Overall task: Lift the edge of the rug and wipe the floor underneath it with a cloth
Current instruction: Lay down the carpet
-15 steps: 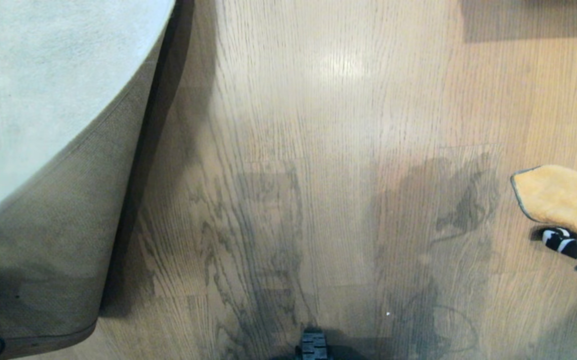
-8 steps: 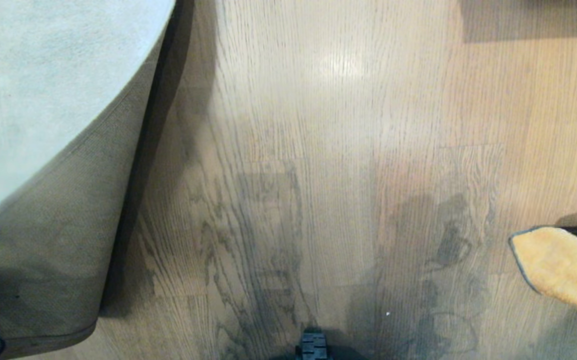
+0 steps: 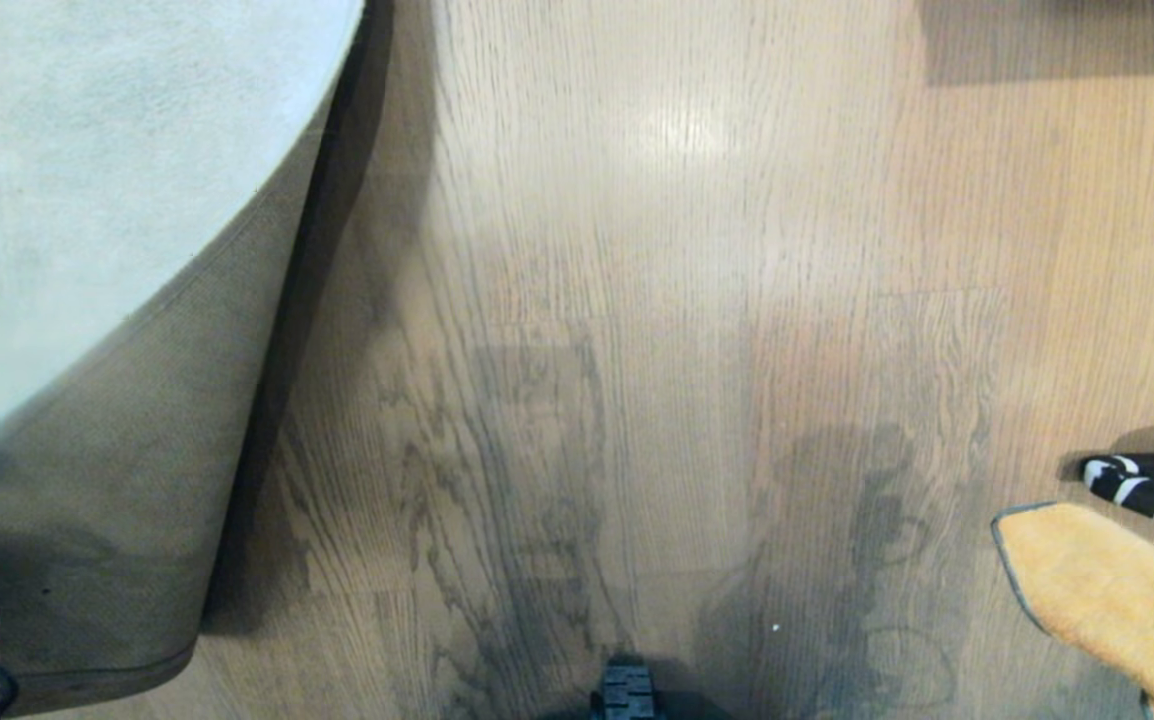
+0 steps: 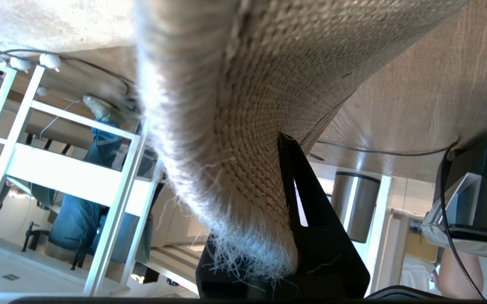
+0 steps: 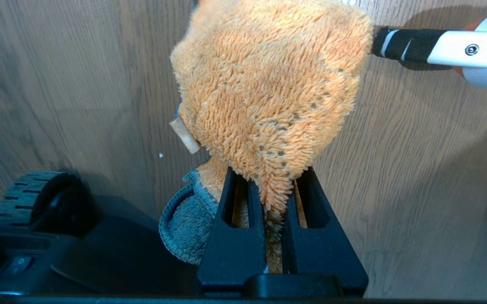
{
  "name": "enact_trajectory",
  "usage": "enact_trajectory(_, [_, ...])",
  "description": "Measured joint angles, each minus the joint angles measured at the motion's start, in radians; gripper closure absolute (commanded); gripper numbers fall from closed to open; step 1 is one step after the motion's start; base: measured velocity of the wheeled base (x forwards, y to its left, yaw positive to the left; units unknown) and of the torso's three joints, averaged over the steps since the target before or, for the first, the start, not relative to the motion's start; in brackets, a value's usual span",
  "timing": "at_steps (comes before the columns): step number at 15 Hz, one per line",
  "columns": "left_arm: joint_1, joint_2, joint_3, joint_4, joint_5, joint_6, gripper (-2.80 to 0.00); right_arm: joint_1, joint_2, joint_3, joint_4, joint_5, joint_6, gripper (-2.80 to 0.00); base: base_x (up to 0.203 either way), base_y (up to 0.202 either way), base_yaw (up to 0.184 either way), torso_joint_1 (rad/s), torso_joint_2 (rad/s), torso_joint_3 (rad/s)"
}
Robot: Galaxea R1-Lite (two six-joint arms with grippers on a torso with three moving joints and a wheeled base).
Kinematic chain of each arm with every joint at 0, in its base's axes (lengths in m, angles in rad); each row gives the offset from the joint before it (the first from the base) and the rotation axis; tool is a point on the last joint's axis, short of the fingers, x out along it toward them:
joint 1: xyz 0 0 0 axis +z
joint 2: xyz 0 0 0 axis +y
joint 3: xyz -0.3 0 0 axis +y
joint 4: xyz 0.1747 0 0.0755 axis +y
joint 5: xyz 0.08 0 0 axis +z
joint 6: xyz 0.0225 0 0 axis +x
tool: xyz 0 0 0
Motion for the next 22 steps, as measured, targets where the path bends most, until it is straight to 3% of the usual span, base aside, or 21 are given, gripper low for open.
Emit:
enact_trajectory(15, [-0.007, -0.01, 0.01, 0.0, -0.008, -0.005, 0.0, 0.0, -0.006, 0.003, -0.008, -0.001, 0.002, 0.0, 0.0, 0.0, 0.0, 0.0, 0.0, 0.0])
enact_trajectory(22, [-0.044, -0.01, 0.01, 0.0, -0.025, -0.021, 0.0, 0.0, -0.006, 0.003, -0.008, 0.0, 0.002, 0.0, 0.0, 0.0, 0.0, 0.0, 0.0, 0.0])
